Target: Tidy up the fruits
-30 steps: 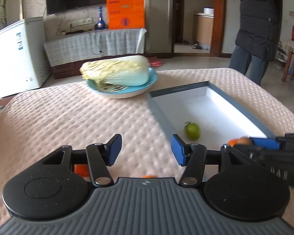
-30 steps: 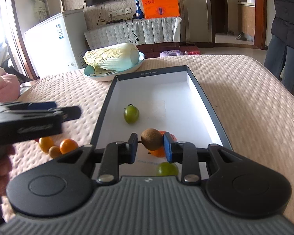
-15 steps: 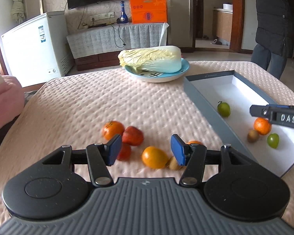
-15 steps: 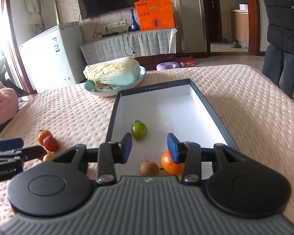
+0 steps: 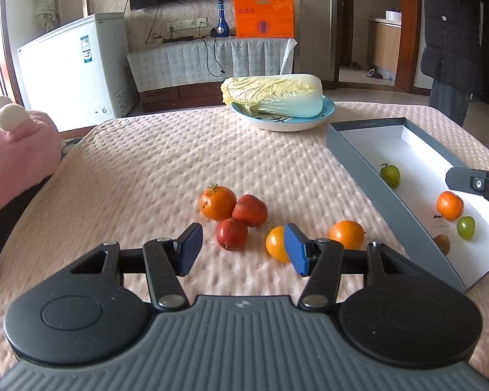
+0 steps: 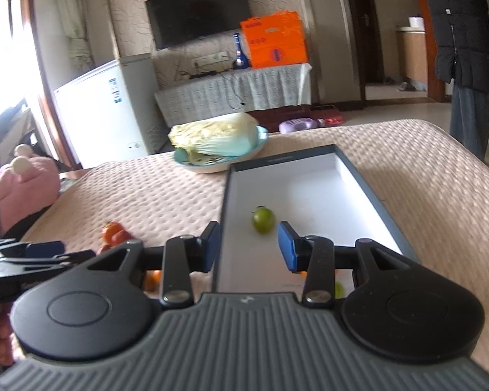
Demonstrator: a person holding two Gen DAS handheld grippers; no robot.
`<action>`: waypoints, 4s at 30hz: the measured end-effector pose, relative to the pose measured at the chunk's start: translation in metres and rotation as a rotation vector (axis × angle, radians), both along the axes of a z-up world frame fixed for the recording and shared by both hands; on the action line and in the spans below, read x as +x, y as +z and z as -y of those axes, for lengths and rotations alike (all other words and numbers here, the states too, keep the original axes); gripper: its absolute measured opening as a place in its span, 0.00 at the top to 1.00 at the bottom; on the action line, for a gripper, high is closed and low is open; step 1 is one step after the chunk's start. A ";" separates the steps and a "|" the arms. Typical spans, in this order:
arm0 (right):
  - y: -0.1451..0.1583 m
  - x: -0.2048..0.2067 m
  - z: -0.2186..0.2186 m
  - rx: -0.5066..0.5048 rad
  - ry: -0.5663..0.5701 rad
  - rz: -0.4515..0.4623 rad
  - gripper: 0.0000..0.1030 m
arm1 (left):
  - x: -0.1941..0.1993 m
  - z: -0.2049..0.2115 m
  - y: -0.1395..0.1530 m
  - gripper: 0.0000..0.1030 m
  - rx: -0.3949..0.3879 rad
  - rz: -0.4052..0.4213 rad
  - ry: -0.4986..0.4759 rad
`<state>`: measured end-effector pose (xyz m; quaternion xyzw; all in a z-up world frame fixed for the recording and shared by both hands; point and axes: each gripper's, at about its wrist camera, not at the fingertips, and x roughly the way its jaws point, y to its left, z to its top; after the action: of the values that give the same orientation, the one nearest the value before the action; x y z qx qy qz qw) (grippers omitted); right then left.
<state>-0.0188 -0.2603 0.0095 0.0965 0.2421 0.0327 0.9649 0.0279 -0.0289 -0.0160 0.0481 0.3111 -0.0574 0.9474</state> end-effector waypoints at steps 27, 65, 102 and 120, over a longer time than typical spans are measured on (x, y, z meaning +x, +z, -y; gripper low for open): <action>-0.006 -0.032 -0.059 -0.078 0.257 -0.033 0.59 | -0.007 -0.010 -0.001 0.40 -0.019 0.005 0.016; -0.019 -0.006 -0.076 -0.103 0.250 -0.084 0.60 | 0.001 -0.025 -0.004 0.40 -0.054 -0.003 0.035; -0.022 0.032 -0.083 -0.147 0.244 -0.090 0.60 | 0.014 -0.020 -0.010 0.40 -0.052 -0.020 0.020; -0.047 0.060 -0.104 -0.303 0.237 -0.178 0.59 | 0.026 -0.025 -0.016 0.40 -0.061 -0.039 0.009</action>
<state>0.0416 -0.1565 -0.0376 -0.0766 0.3382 0.1005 0.9325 0.0540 -0.0040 -0.0317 0.0165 0.3280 -0.0634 0.9424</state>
